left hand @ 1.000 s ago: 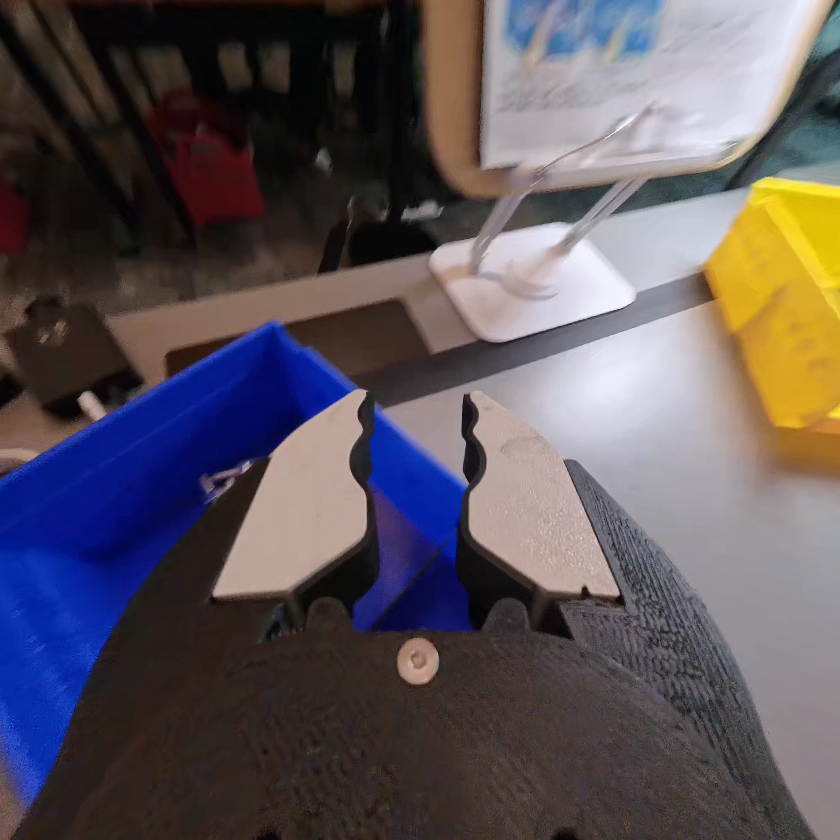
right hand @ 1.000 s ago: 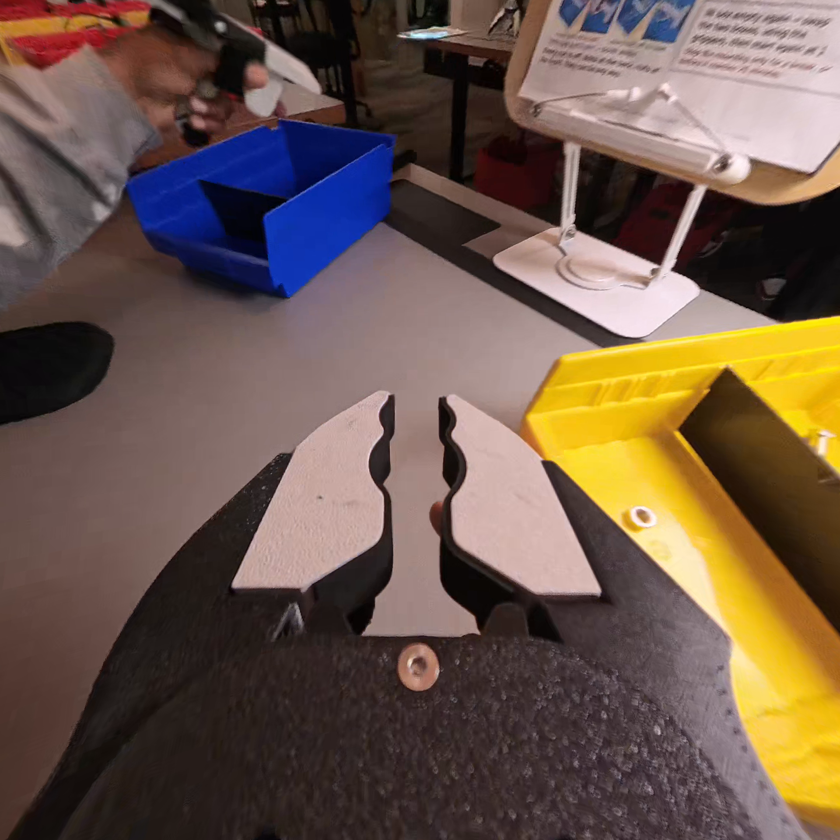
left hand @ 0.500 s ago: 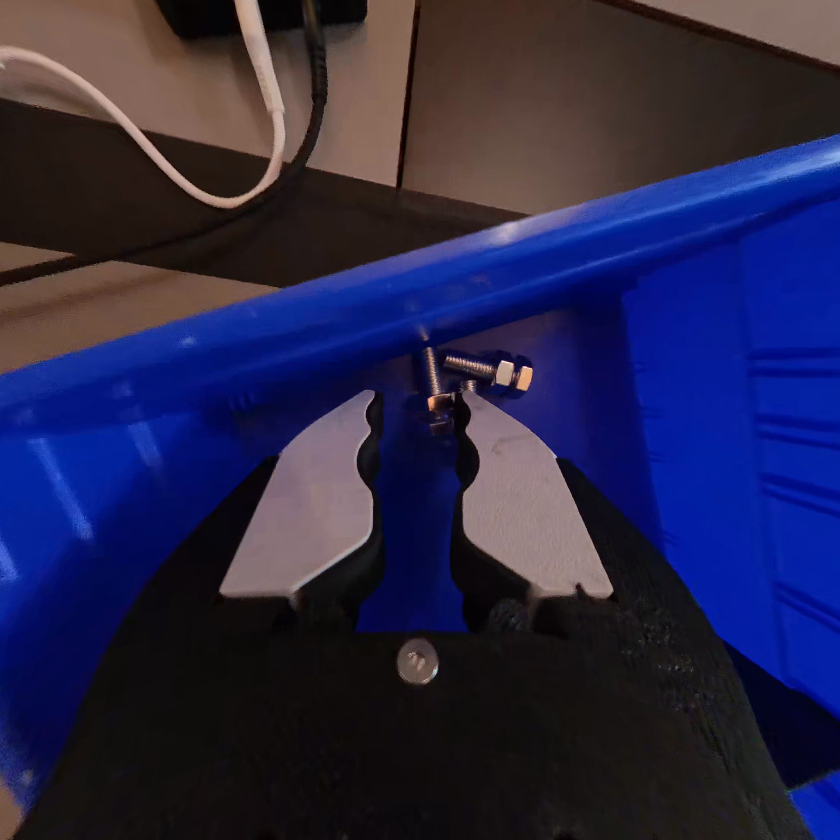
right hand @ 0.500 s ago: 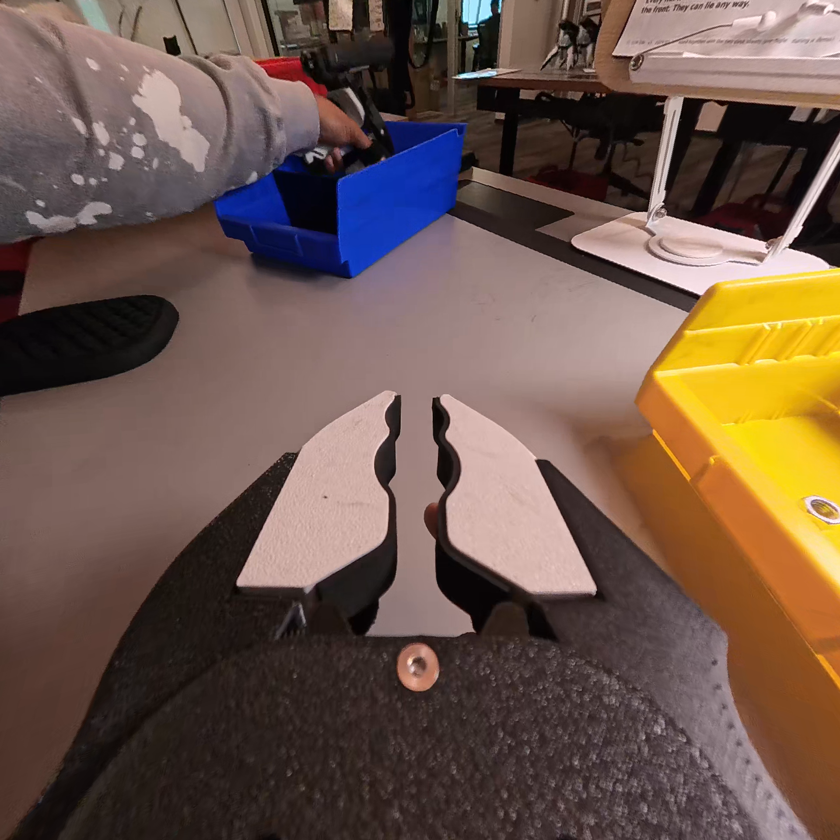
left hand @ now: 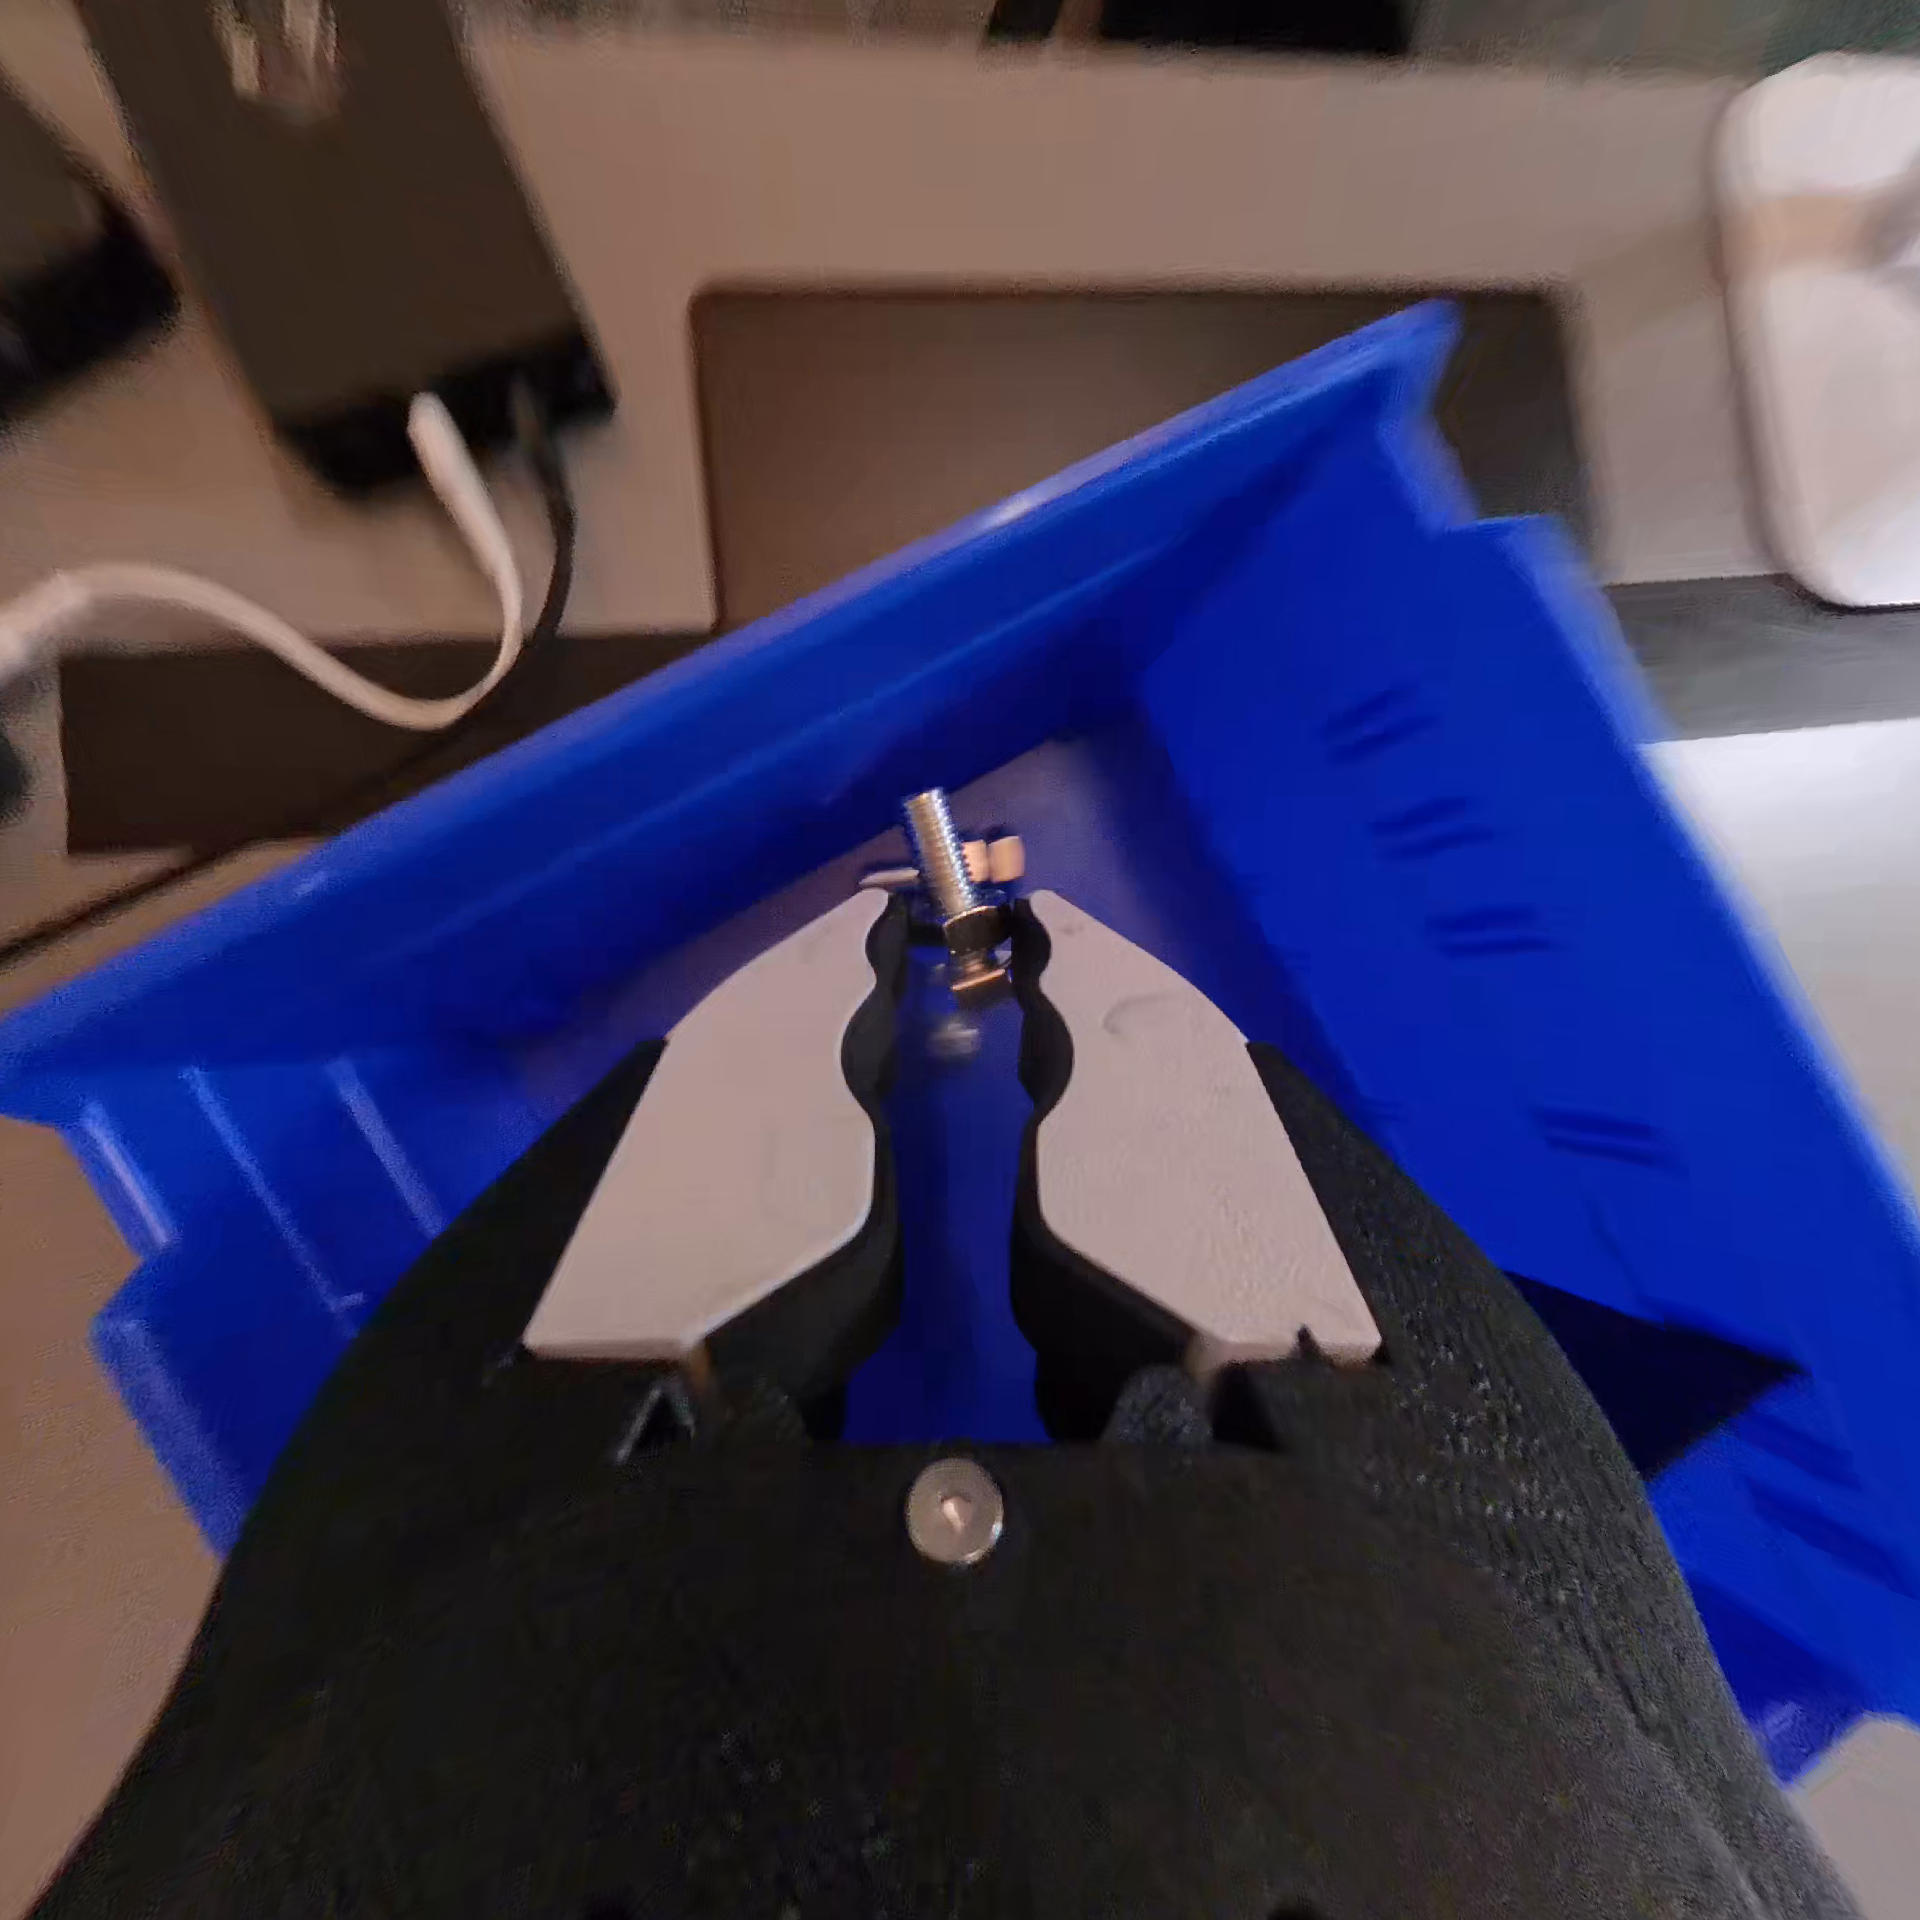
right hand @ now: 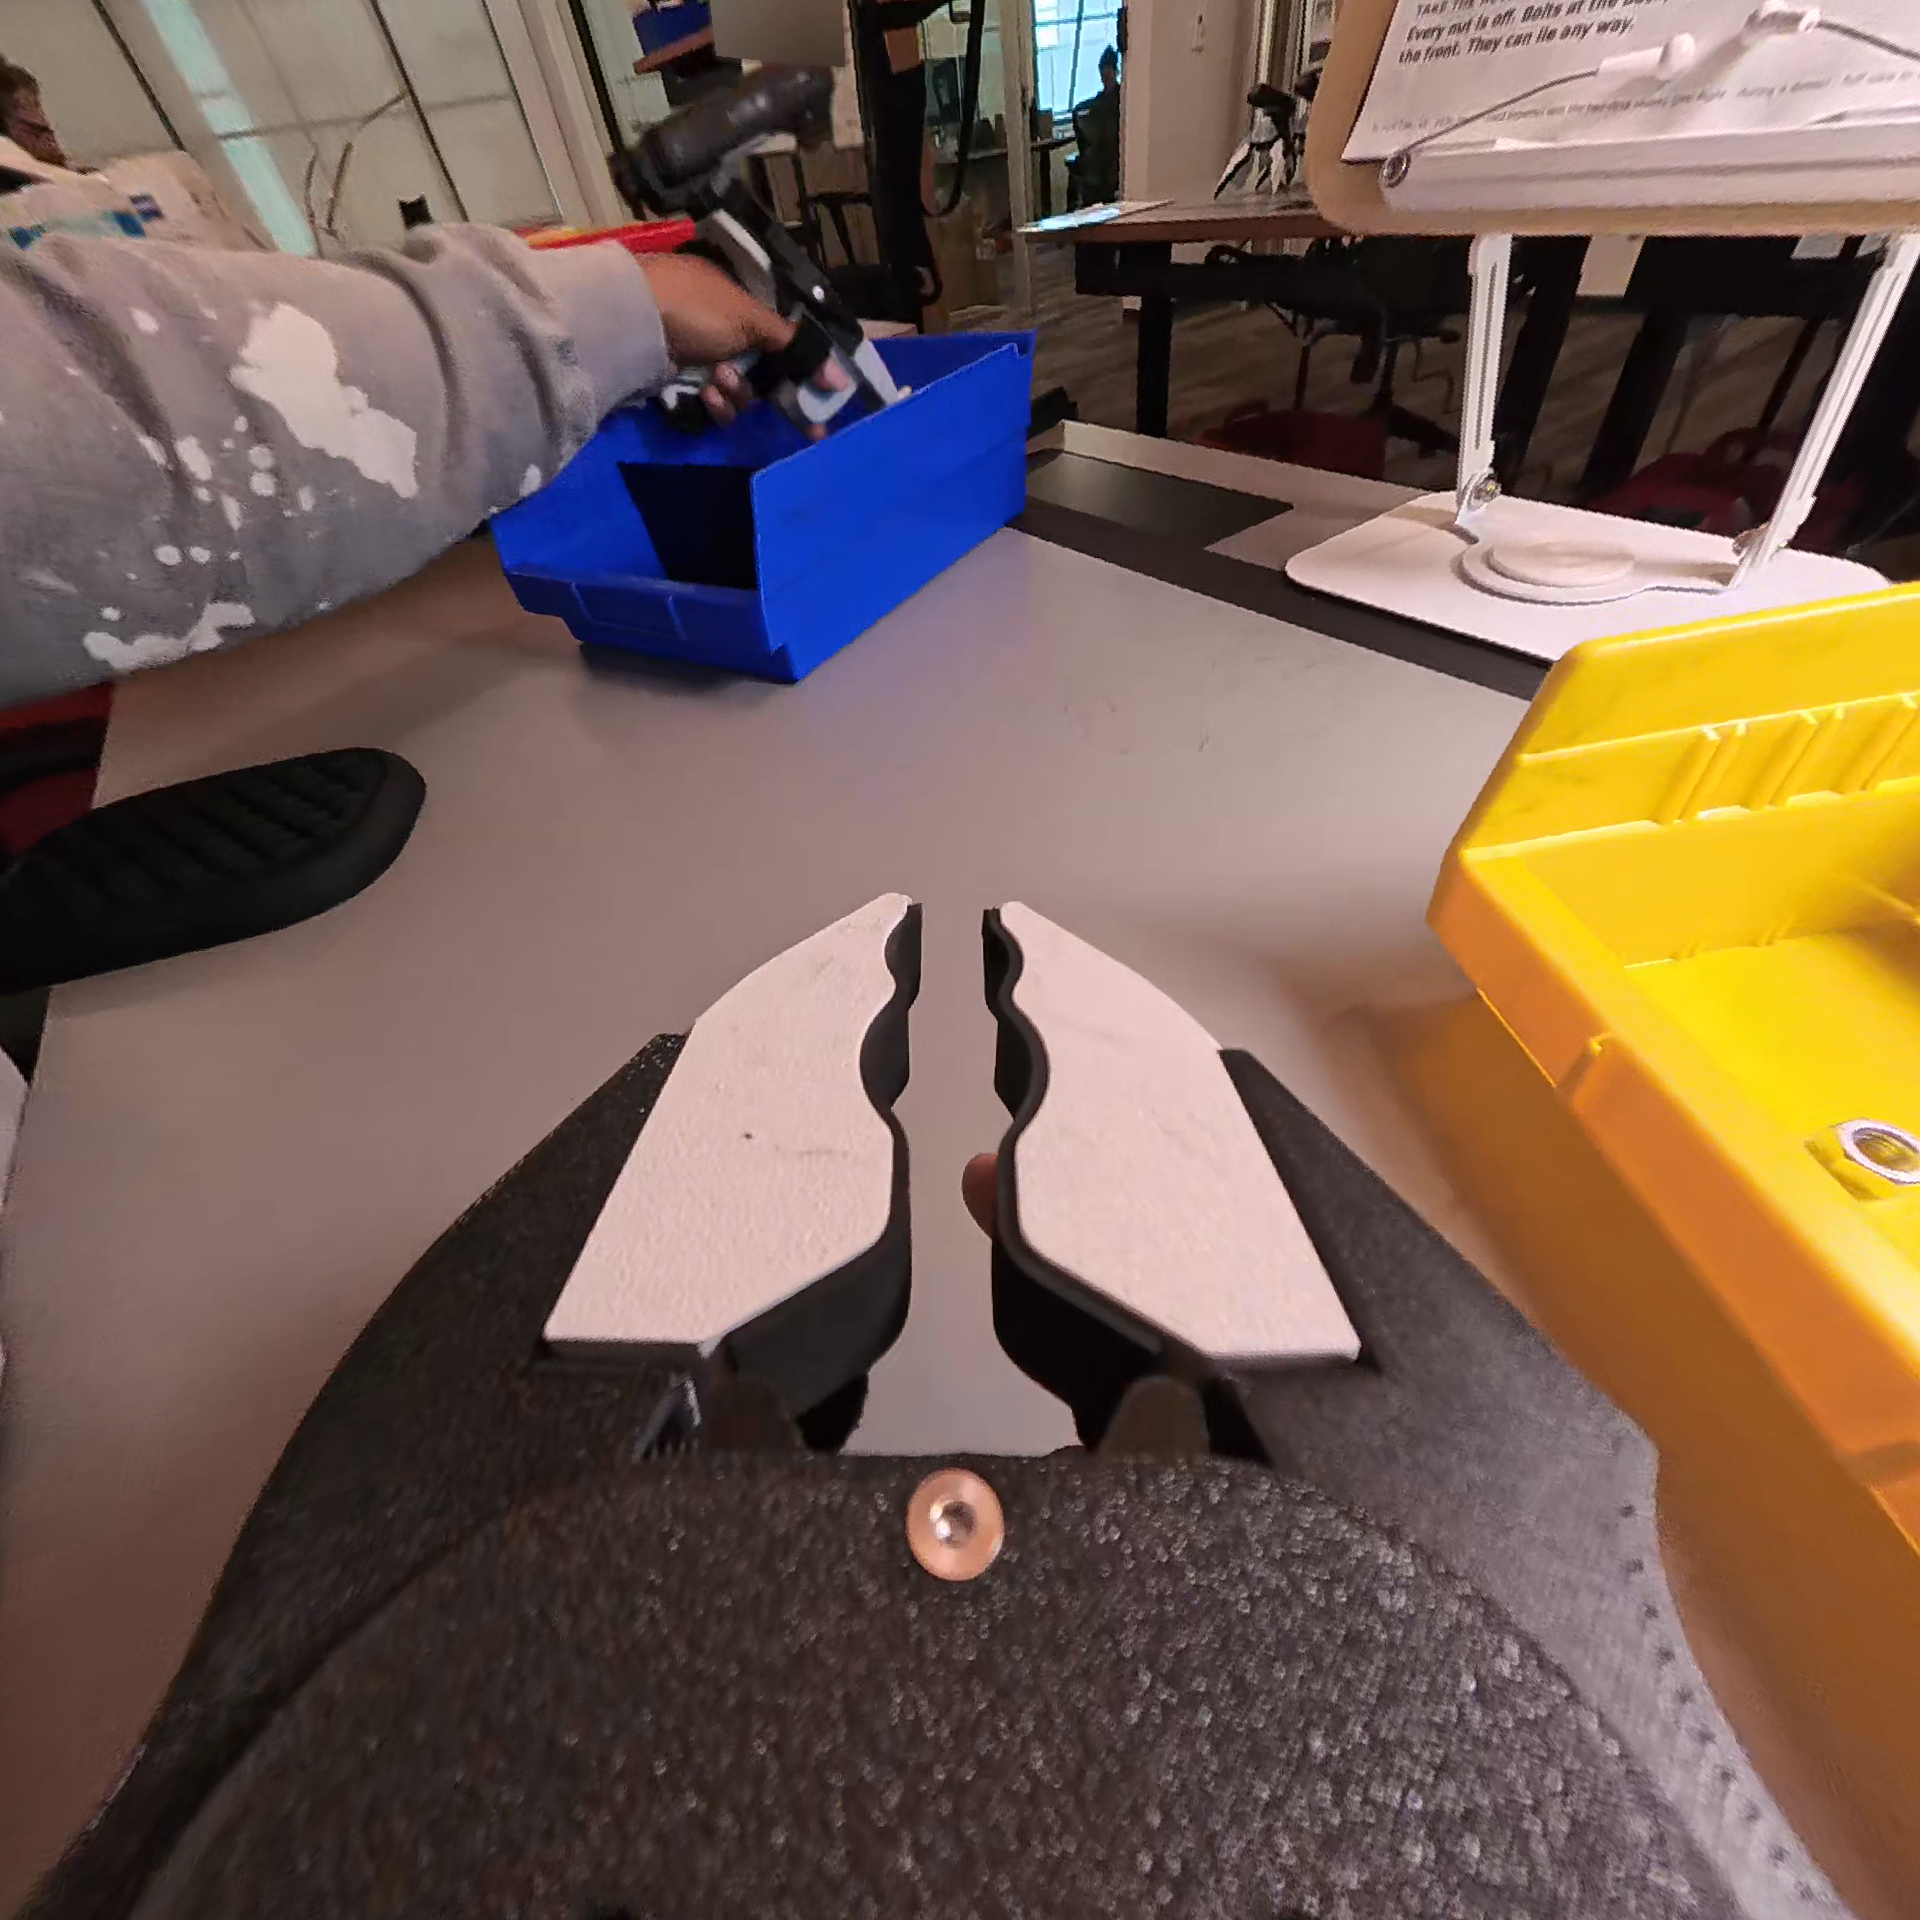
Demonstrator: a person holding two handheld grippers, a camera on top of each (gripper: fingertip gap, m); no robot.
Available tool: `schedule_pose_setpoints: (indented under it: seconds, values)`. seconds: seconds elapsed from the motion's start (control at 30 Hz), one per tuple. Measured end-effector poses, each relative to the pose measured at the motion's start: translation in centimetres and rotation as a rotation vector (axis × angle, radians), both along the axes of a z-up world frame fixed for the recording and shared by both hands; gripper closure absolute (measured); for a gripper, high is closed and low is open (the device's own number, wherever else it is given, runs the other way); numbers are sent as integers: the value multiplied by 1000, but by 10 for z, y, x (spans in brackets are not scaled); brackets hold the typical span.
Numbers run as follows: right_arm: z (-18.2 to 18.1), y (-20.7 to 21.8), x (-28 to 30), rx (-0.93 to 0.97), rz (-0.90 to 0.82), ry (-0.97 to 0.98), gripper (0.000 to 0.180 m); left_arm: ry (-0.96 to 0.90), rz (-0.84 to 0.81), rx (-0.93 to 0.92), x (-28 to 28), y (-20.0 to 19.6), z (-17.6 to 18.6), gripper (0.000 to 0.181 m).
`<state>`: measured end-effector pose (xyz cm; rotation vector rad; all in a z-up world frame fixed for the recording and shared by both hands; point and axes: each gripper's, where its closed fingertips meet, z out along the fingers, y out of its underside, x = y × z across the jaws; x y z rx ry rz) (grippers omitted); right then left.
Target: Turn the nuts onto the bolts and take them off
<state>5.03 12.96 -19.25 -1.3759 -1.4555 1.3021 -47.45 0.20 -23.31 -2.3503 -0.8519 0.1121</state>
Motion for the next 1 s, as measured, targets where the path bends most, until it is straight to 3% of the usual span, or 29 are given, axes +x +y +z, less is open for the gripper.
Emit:
schedule_pose_setpoints:
  seconds: [0.17, 0.27, 0.37, 0.5, 0.57, 0.67, 0.73, 1.0]
  values:
    - [26, -7, -15, 0, 19, 52, 170, 254, -301, 402, 78, 32, 103, 161]
    - [61, -17, -35, 34, 50, 107, 170, 455, -535, 701, 169, 44, 162, 161]
    - [113, -32, -60, 58, 86, 204, 168, 491, -692, 956, 264, 49, 195, 161]
    - [178, -50, -93, 59, 120, 307, 159, 506, -791, 1122, 352, 65, 208, 161]
    - [193, -55, -105, 59, 128, 311, 157, 542, -813, 1145, 380, 72, 209, 161]
    - [184, -57, -118, 77, 128, 242, 153, 587, -839, 1154, 407, 76, 203, 161]
    - [173, -60, -120, 93, 154, 215, 162, 608, -841, 1118, 413, 77, 196, 161]
    - [142, -48, -125, 114, 220, 208, 170, 516, -813, 1024, 413, 93, 166, 161]
